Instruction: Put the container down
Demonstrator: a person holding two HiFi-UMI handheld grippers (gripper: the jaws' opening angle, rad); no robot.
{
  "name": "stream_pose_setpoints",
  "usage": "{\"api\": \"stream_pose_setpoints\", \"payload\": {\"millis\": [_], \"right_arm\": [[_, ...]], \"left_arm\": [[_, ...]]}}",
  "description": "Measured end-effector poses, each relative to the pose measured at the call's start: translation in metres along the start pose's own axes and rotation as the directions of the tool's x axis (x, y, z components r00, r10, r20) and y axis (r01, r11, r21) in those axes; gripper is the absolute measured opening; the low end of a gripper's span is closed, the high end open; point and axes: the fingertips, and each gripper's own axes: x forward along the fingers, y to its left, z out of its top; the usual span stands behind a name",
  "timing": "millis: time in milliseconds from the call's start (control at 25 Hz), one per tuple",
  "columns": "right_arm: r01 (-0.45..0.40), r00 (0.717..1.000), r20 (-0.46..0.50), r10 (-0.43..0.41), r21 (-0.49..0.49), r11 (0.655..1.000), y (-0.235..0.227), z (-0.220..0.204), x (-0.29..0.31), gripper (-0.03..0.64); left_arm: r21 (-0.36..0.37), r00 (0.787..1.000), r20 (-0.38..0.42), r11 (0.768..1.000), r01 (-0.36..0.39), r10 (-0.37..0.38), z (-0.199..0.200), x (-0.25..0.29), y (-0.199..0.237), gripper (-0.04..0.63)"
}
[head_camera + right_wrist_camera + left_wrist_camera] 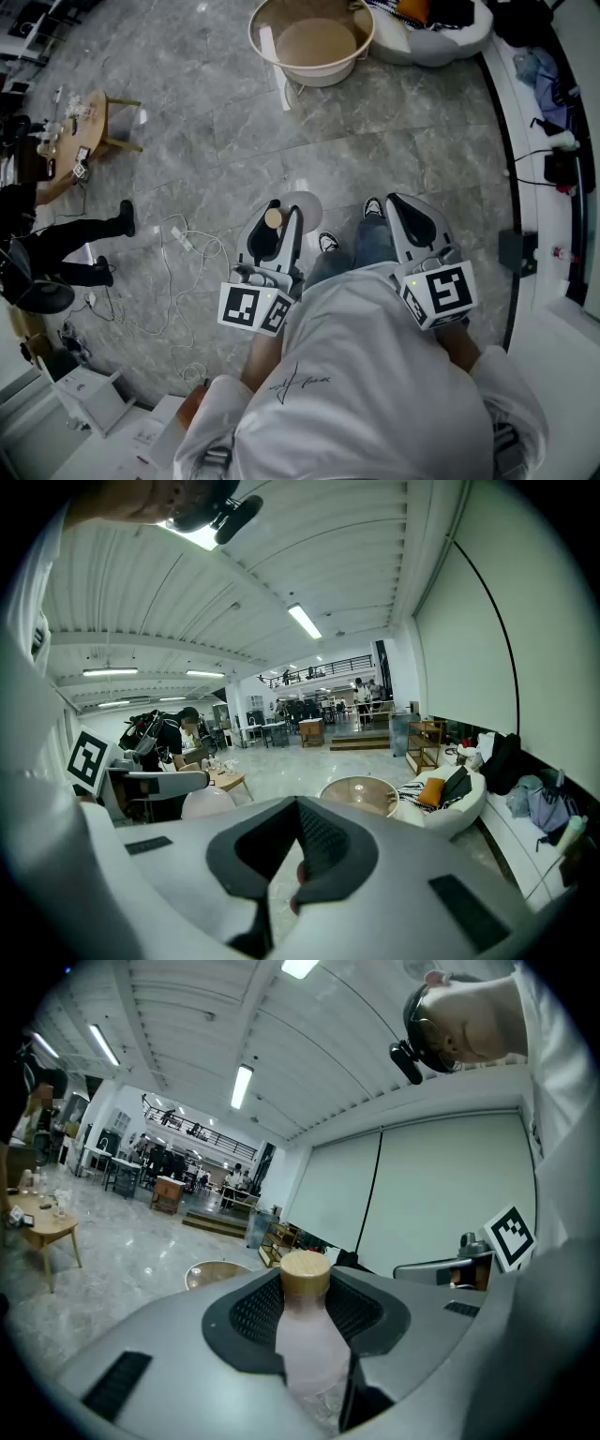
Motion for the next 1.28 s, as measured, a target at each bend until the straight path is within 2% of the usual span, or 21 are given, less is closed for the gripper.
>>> {"api": "stream_pose_setpoints", "payload": {"millis": [320,600,960,1160,1280], "right_arm": [[0.019,0.999,0.045,-0.018,-0.040,0.999,0.033,-0.016,-0.027,0.015],[0.045,0.993,0.113,-0.046,0.014,0.999,0.039,-0.005,-0.035,0.015],[-0.002,0.983,0.183,0.015,-0.072,0.997,0.024,0.027,0.008,0.015],[-0.088,0.985,0.145,0.095,-0.053,0.995,0.005,0.044,0.052,0.015],[-0.098,0.986,0.133,0.104,-0.053,0.994,-0.016,0.057,0.075,0.015]], "left_arm": [[-0.024,1.000,0.008,0.999,0.029,-0.029,-0.021,-0.047,-0.011,0.146],[0.004,0.997,0.036,0.998,0.062,-0.063,-0.012,-0.057,-0.019,0.146],[0.027,0.997,0.055,0.998,0.054,-0.056,0.006,-0.019,-0.006,0.146],[0.017,0.998,0.052,0.999,0.041,-0.042,0.019,0.026,0.009,0.146],[0.017,0.998,0.051,0.999,0.031,-0.031,0.030,0.056,0.016,0.146]]}}
